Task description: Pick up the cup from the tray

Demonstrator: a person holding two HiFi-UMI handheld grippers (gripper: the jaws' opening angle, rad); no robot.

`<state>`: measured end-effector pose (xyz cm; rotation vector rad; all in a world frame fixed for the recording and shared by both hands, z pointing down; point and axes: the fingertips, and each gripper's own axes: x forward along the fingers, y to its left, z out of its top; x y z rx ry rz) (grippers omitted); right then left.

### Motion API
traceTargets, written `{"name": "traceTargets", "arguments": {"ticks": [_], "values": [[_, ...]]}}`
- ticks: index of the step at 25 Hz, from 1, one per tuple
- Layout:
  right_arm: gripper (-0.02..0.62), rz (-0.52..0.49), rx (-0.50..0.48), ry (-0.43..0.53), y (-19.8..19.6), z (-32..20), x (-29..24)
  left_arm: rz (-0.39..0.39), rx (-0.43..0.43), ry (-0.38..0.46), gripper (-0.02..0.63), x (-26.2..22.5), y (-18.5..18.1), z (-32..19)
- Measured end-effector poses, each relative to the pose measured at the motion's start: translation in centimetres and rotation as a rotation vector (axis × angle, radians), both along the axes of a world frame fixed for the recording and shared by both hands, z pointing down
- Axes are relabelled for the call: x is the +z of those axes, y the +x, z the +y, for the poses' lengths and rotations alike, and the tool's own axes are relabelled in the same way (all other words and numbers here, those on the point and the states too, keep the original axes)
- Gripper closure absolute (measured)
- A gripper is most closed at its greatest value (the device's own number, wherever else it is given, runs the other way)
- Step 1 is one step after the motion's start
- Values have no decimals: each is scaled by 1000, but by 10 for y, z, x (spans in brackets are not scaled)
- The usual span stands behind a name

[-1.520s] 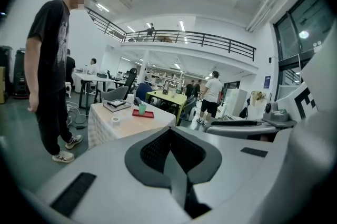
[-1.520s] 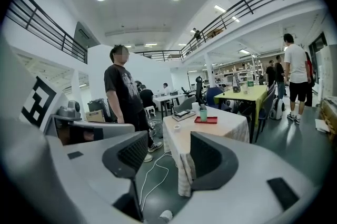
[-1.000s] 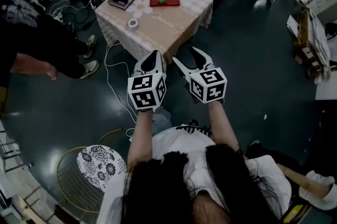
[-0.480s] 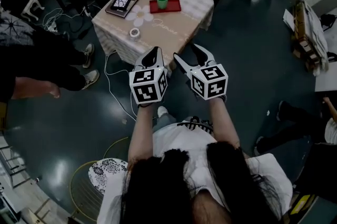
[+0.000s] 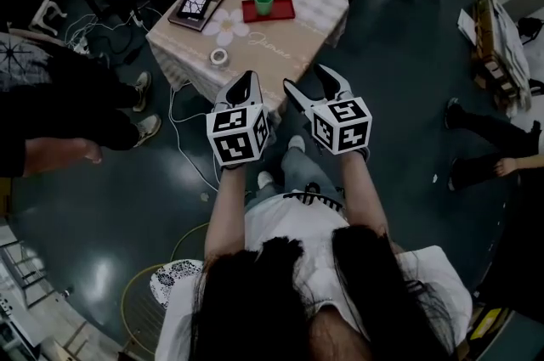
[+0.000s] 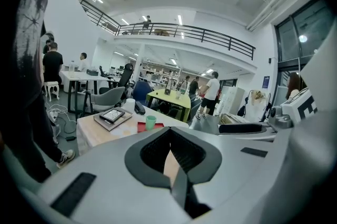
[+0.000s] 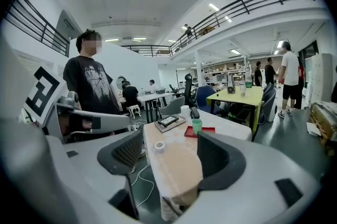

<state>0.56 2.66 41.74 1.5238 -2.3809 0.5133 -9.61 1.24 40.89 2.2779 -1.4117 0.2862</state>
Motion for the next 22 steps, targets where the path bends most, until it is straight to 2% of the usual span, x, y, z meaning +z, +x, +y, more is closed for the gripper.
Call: {"name": "traceTargets", "arguments": {"ticks": [8, 14, 22], "values": [[267, -11, -3, 1, 11, -54, 8, -3, 3, 25, 601, 0, 11, -49], [261, -10, -26, -24, 23, -117, 14, -21, -4, 10, 601, 5, 29, -105], [261, 6, -93, -53, 26, -195, 21, -40, -77, -53, 601, 16, 35, -175]]}}
